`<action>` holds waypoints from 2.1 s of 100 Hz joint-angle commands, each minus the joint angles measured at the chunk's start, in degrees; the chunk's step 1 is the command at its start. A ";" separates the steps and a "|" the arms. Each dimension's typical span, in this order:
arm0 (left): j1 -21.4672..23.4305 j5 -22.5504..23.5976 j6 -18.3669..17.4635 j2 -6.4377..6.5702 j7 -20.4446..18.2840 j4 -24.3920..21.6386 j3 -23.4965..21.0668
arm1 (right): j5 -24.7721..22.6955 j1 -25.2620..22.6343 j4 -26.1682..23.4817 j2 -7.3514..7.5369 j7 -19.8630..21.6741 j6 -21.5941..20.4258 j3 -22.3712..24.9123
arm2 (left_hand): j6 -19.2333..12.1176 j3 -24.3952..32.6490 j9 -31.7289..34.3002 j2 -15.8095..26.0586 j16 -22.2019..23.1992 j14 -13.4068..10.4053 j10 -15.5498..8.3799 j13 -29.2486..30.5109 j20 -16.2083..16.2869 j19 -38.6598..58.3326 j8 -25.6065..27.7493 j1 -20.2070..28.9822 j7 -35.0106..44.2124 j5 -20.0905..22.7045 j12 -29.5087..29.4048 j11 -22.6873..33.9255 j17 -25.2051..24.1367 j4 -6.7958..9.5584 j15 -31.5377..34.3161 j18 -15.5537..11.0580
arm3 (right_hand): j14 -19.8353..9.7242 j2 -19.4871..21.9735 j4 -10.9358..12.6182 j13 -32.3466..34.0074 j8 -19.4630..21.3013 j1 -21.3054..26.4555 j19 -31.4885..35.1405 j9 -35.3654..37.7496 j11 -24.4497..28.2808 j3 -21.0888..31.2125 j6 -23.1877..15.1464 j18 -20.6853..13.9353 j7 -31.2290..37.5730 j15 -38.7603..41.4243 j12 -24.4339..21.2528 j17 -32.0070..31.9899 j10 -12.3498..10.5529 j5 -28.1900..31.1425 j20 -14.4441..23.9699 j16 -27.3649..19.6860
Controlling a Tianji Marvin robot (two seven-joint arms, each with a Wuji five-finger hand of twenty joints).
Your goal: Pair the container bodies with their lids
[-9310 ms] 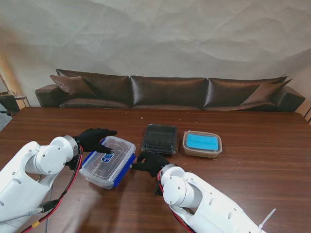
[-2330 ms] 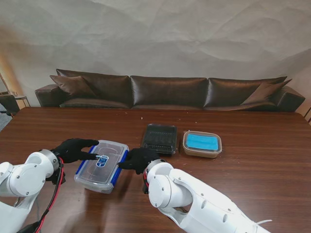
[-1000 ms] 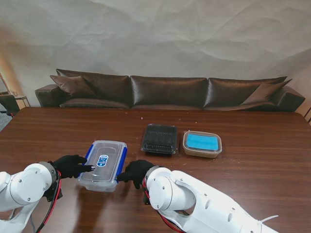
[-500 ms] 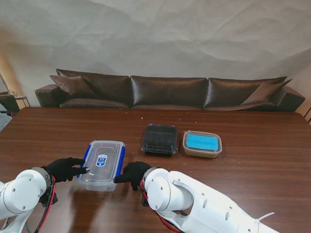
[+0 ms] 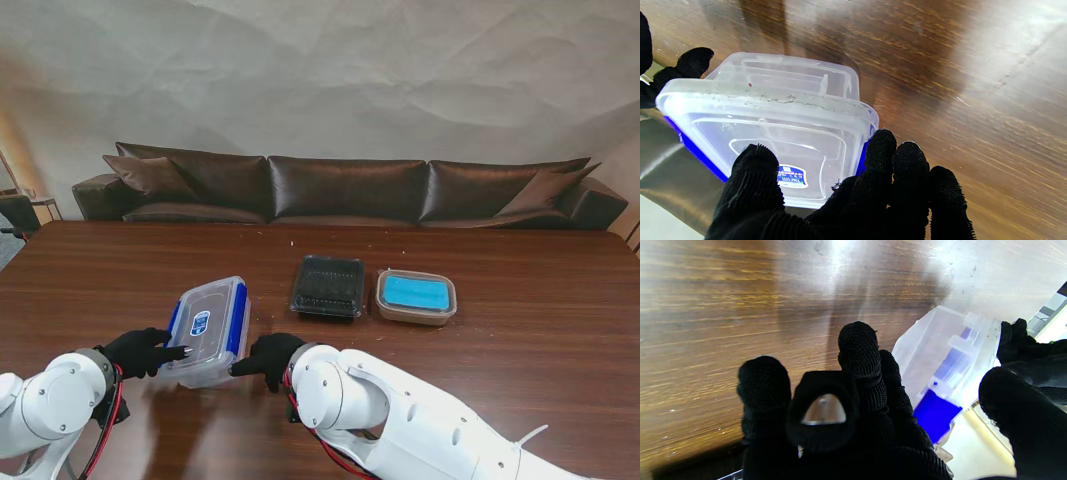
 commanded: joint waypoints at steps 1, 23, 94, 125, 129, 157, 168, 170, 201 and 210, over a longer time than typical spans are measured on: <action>0.06 -0.56 -0.52 -0.53 -1.23 1.12 0.55 | -0.12 0.15 0.03 -0.17 1.27 -0.18 -0.51 | -3.51 -0.55 0.69 2.57 0.63 2.01 1.21 0.34 -0.07 2.63 1.12 -1.36 2.71 1.28 1.13 0.54 -1.13 1.99 1.48 -0.74 | -5.26 0.99 1.68 0.76 -0.69 -1.61 3.14 3.50 1.76 -1.56 -0.80 1.50 0.76 2.05 0.29 17.49 0.94 -1.34 1.81 1.09; 0.42 -0.55 -1.23 -0.77 -0.19 1.15 -0.38 | -0.24 0.18 0.12 0.00 1.53 0.06 -0.43 | -8.44 -0.52 0.38 2.43 0.58 1.91 1.16 0.26 -0.09 2.70 1.43 -0.95 2.99 1.31 1.16 0.37 -1.00 1.98 1.38 -0.80 | -4.95 1.07 1.71 0.73 -0.67 -1.57 3.20 3.93 1.78 -1.96 -1.32 1.49 1.08 2.26 0.18 17.76 0.98 -0.16 1.66 1.22; -6.32 -2.39 -1.20 -0.50 -0.90 5.23 2.99 | 4.21 0.92 4.38 -2.40 -0.14 -0.43 -0.19 | -7.34 -0.54 -0.06 2.59 0.30 2.25 1.38 -0.22 -0.32 2.35 1.72 -0.82 2.49 0.41 0.85 -0.35 -1.35 2.02 0.44 -0.78 | -5.15 1.50 1.86 0.74 -0.96 -0.88 3.09 3.42 1.53 -1.96 -1.74 1.54 0.58 2.11 0.27 17.46 1.11 -0.09 1.49 1.17; -8.99 -2.97 -1.67 -0.48 -0.82 7.33 4.80 | 6.38 3.32 8.14 -4.14 -0.14 -0.38 -1.09 | -5.55 -0.45 -0.23 2.52 0.18 2.10 1.34 -0.15 -0.34 2.37 1.66 -0.52 2.50 0.39 0.71 -0.52 -1.25 2.09 0.19 -0.78 | -5.00 2.27 1.80 0.73 -0.98 -0.20 2.95 3.06 1.57 -1.53 -1.75 1.60 0.43 1.93 0.27 17.17 1.12 -0.80 1.55 1.05; -8.99 -3.05 -1.80 -0.51 -0.65 7.38 4.65 | 6.47 3.66 8.63 -4.34 -0.15 -0.39 -1.24 | -6.07 -0.46 -0.46 2.54 -0.08 2.27 1.50 -0.37 -0.41 2.20 1.71 -0.43 2.57 0.38 0.32 -1.03 -1.34 2.08 -0.36 -0.75 | -5.18 2.32 1.79 0.75 -0.96 -0.16 2.94 3.06 1.58 -1.45 -1.72 1.61 0.49 1.94 0.25 17.17 1.16 -0.68 1.57 1.05; -10.94 -4.61 -2.17 -0.82 0.72 9.55 5.16 | 8.16 6.31 12.55 -6.03 0.10 -0.37 -2.09 | -7.42 -0.48 -1.95 2.40 -1.98 3.30 2.32 -2.00 -0.89 0.96 1.85 -0.05 2.30 -0.81 -3.26 -5.24 -2.19 2.07 -4.37 -0.71 | -5.03 3.24 1.78 0.75 -0.90 0.17 2.88 3.18 1.63 -0.94 -1.37 1.70 0.60 1.96 0.19 17.05 1.17 -0.75 1.62 1.04; -12.65 -5.85 -2.44 -1.00 1.48 11.11 6.00 | 8.89 7.18 13.83 -6.49 0.45 -0.41 -2.30 | -8.64 -0.43 -3.05 2.32 -3.08 3.75 2.83 -3.71 -1.04 0.09 2.00 0.29 2.25 -1.28 -5.95 -8.13 -3.02 2.08 -6.98 -1.06 | -4.95 3.30 1.72 0.74 -0.83 0.14 2.87 3.26 1.67 -0.82 -1.32 1.73 0.79 1.98 0.17 17.05 1.19 -0.57 1.65 1.04; -13.00 -6.15 -2.46 -1.04 1.62 11.38 6.17 | 8.93 7.35 14.08 -6.57 0.49 -0.44 -2.35 | -8.83 -0.45 -3.17 2.28 -3.20 3.77 2.88 -3.91 -1.09 -0.12 2.04 0.33 2.27 -1.30 -6.28 -8.49 -3.21 2.07 -7.27 -1.10 | -4.88 3.29 1.71 0.74 -0.83 0.10 2.86 3.27 1.67 -0.83 -1.29 1.73 0.76 2.00 0.17 17.05 1.17 -0.64 1.66 1.05; -18.45 -7.50 -3.37 -1.16 1.82 14.85 8.75 | 9.56 9.26 18.33 -8.13 0.08 -0.35 -2.55 | -6.98 -0.43 -3.28 2.23 -3.75 3.91 2.97 -4.49 -1.17 -0.87 2.09 0.61 2.01 -1.85 -7.98 -10.45 -3.45 2.09 -8.57 -1.11 | -4.22 3.33 1.71 0.70 -0.78 0.34 3.07 3.63 1.73 -0.21 -0.80 2.14 0.98 2.32 0.07 17.07 1.43 -0.13 1.77 1.16; -19.26 -7.82 -3.58 -1.16 1.70 15.24 9.11 | 9.57 10.09 19.88 -8.72 -0.06 -0.36 -2.76 | -5.37 -0.45 -3.06 2.13 -3.82 3.84 2.87 -4.01 -1.11 -0.86 2.03 0.57 1.91 -1.93 -8.17 -10.57 -3.34 2.10 -8.60 -1.08 | -4.79 3.59 1.68 0.72 -0.79 0.30 3.12 3.80 1.77 -0.01 -0.72 2.28 0.98 2.32 0.05 17.13 1.28 -0.11 1.78 1.16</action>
